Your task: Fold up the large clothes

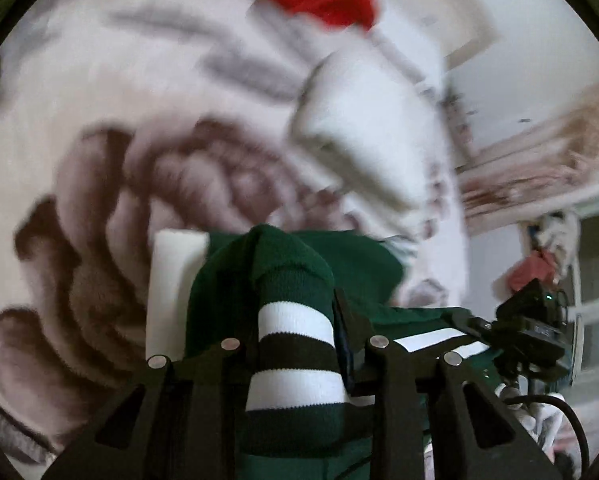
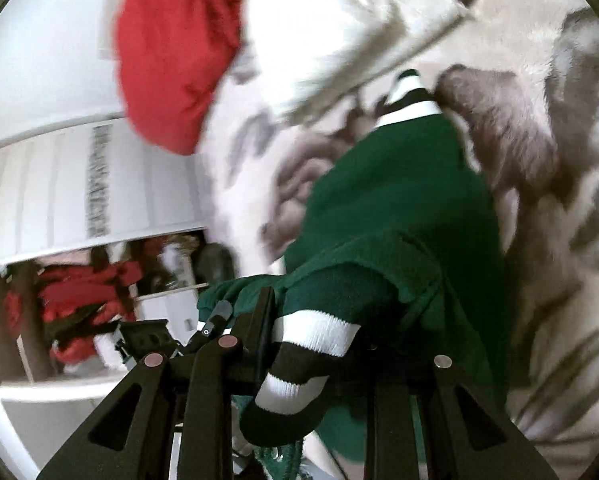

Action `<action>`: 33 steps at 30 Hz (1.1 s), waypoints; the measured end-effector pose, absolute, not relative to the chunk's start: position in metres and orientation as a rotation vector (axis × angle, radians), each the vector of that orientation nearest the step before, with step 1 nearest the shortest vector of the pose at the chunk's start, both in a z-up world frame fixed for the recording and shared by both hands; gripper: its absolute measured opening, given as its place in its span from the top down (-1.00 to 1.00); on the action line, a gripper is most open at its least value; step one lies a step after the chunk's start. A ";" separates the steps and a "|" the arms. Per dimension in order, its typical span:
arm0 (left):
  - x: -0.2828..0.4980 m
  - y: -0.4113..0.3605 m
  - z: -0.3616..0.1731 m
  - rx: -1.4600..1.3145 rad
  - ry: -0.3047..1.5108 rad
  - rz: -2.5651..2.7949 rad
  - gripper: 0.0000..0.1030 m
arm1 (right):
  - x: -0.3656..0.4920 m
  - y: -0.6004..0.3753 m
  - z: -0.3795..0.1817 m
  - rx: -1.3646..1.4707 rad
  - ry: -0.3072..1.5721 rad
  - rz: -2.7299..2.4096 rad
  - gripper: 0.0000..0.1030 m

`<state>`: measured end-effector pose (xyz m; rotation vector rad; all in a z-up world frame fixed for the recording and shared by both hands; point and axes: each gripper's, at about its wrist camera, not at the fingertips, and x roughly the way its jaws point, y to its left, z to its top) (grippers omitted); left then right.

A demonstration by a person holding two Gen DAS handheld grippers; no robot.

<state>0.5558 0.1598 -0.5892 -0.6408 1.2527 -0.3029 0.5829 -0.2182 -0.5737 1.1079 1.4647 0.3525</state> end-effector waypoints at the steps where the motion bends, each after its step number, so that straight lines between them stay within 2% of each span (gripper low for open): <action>1: 0.561 0.160 -0.599 -0.648 1.291 -0.291 0.47 | 0.587 -0.217 -0.588 1.111 1.496 0.338 0.48; 4: 0.563 0.160 -0.604 -0.663 1.312 -0.291 0.38 | 0.597 -0.222 -0.614 1.174 1.531 0.310 0.37; 5: 0.563 0.158 -0.600 -0.664 1.300 -0.316 0.18 | 0.599 -0.224 -0.616 1.195 1.524 0.316 0.17; 6: 0.564 0.157 -0.596 -0.674 1.286 -0.343 -0.21 | 0.601 -0.226 -0.614 1.200 1.507 0.334 -0.18; 7: 0.561 0.155 -0.591 -0.680 1.252 -0.374 -0.46 | 0.602 -0.227 -0.613 1.196 1.492 0.349 -0.37; 8: 0.563 0.156 -0.584 -0.669 1.213 -0.368 -0.69 | 0.602 -0.229 -0.610 1.183 1.479 0.355 -0.67; 11: 0.559 0.156 -0.564 -0.566 1.146 -0.300 -0.73 | 0.603 -0.232 -0.593 1.099 1.460 0.364 -0.69; 15: 0.545 0.155 -0.542 -0.412 1.092 -0.181 -0.74 | 0.595 -0.237 -0.558 0.842 1.441 0.345 -0.75; 20: 0.503 0.168 -0.533 -0.222 1.069 0.064 -0.74 | 0.567 -0.245 -0.558 0.613 1.491 0.342 -0.82; 24: 0.448 0.189 -0.543 -0.178 1.061 0.278 -0.74 | 0.553 -0.247 -0.613 0.569 1.604 0.389 -0.83; 29: 0.374 0.220 -0.582 -0.273 1.128 0.454 -0.74 | 0.574 -0.249 -0.684 0.735 1.609 0.484 -0.86; 33: 0.336 0.234 -0.617 -0.373 1.214 0.546 -0.74 | 0.600 -0.238 -0.729 0.874 1.644 0.539 -1.00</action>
